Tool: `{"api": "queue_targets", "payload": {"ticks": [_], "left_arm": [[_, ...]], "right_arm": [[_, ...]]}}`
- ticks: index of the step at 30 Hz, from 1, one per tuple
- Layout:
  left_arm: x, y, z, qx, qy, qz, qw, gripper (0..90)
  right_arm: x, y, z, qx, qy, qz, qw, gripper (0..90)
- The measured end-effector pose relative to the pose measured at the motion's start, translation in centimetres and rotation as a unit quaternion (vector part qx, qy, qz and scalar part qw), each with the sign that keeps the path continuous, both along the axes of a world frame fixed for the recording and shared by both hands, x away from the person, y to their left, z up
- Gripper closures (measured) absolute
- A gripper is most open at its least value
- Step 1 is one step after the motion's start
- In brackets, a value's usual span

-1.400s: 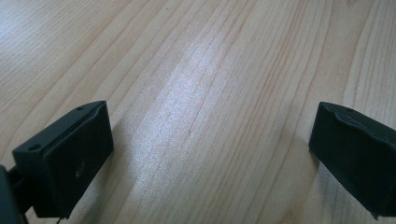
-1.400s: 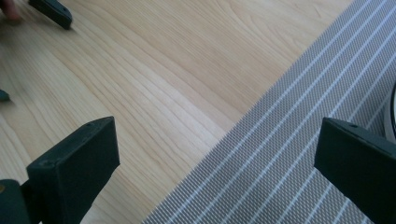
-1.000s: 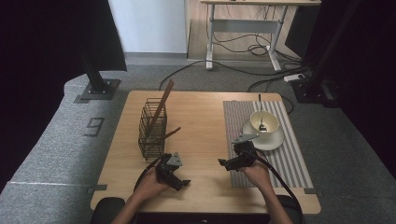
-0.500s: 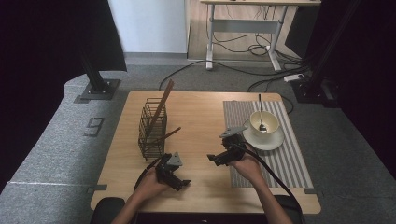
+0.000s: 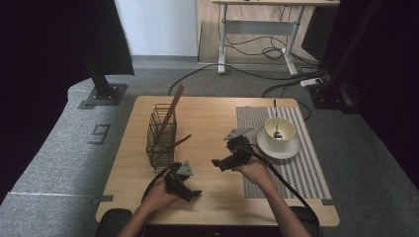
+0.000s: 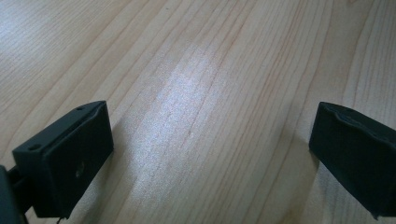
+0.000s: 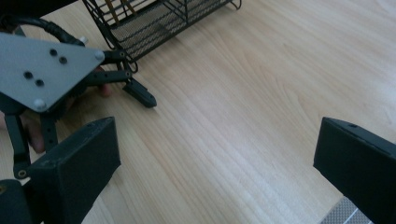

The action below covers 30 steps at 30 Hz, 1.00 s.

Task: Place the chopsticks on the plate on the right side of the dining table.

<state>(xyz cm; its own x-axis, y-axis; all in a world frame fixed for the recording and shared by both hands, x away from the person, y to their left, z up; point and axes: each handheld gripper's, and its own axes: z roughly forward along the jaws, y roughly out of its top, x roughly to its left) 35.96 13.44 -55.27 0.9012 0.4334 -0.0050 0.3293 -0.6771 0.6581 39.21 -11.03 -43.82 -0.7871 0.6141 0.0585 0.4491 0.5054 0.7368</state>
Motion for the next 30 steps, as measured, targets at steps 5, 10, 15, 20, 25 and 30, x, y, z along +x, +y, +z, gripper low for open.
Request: {"api": "queue_targets", "payload": {"ticks": [5,10,15,20,25,30], "left_arm": [[0.0,0.0,0.0,0.0,0.0,0.0,1.0,0.0],[0.0,0.0,0.0,0.0,0.0,-0.001,1.0,0.0],[0.0,0.0,0.0,0.0,0.0,0.0,1.0,0.0],[0.0,0.0,0.0,0.0,0.001,0.0,1.0,0.0],[0.0,0.0,0.0,0.0,0.0,0.0,1.0,0.0],[0.0,0.0,0.0,0.0,0.001,0.0,1.0,0.0]], "right_arm": [[0.2,1.0,1.2,0.009,-0.003,0.012,0.9999,0.0],[0.3,2.0,2.1,0.018,-0.002,0.022,0.9996,0.0],[0.7,3.0,2.8,0.018,-0.004,0.025,0.9995,0.0],[1.0,3.8,3.3,0.019,-0.007,0.029,0.9994,0.0],[1.2,4.8,3.8,0.018,-0.005,0.033,0.9993,0.0],[1.4,5.7,4.1,0.022,-0.004,0.037,0.9991,0.8]]}}
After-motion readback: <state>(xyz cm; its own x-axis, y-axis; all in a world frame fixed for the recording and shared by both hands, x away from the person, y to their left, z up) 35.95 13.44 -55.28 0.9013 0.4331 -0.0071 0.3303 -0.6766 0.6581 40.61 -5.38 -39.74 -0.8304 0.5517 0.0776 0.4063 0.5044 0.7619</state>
